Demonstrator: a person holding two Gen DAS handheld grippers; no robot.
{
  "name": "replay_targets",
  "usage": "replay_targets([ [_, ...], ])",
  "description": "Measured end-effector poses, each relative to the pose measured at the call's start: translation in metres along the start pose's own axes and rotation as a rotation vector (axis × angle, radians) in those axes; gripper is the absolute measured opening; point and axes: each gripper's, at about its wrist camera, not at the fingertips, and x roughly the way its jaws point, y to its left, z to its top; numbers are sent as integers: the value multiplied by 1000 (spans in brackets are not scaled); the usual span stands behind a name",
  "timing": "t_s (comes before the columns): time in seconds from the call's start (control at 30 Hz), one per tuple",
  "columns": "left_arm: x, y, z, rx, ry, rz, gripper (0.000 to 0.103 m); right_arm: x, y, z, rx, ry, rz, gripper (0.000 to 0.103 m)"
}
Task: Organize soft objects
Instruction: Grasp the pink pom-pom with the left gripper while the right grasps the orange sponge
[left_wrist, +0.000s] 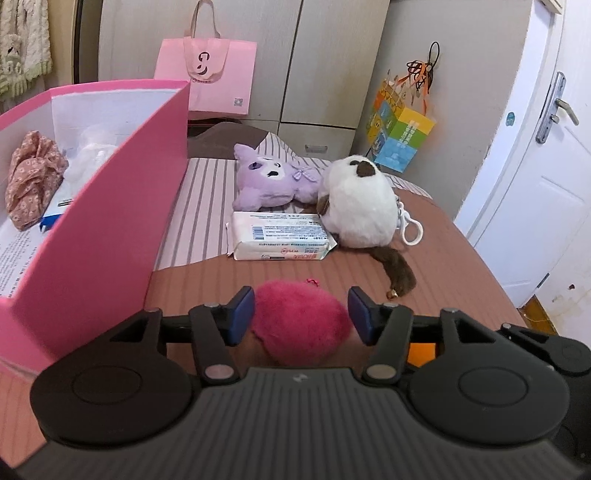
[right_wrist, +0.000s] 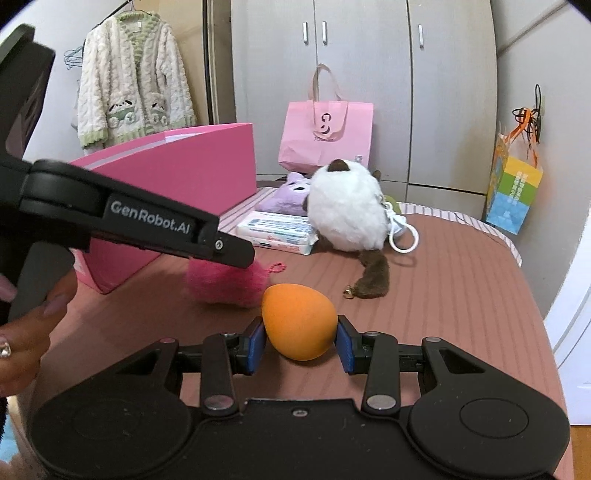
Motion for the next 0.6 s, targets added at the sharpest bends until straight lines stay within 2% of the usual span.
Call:
replay_targets([
  [0.1, 7, -5, -3, 35, -6, 57, 56, 2, -5, -1, 11, 1, 17, 44],
  [0.27, 13, -2, -9, -5, 54, 6, 57, 3, -4, -4, -6, -13, 21, 45],
  [0.37, 12, -7, -13, 28, 44, 31, 57, 2, -4, -6, -13, -23, 22, 45],
  [0.43, 11, -9, -14, 29, 40, 31, 45, 2, -3, -7, -17, -31, 18, 45],
  [0.6, 5, -12, -17, 42, 21, 31, 38, 1, 0, -9, -19, -41, 6, 45],
])
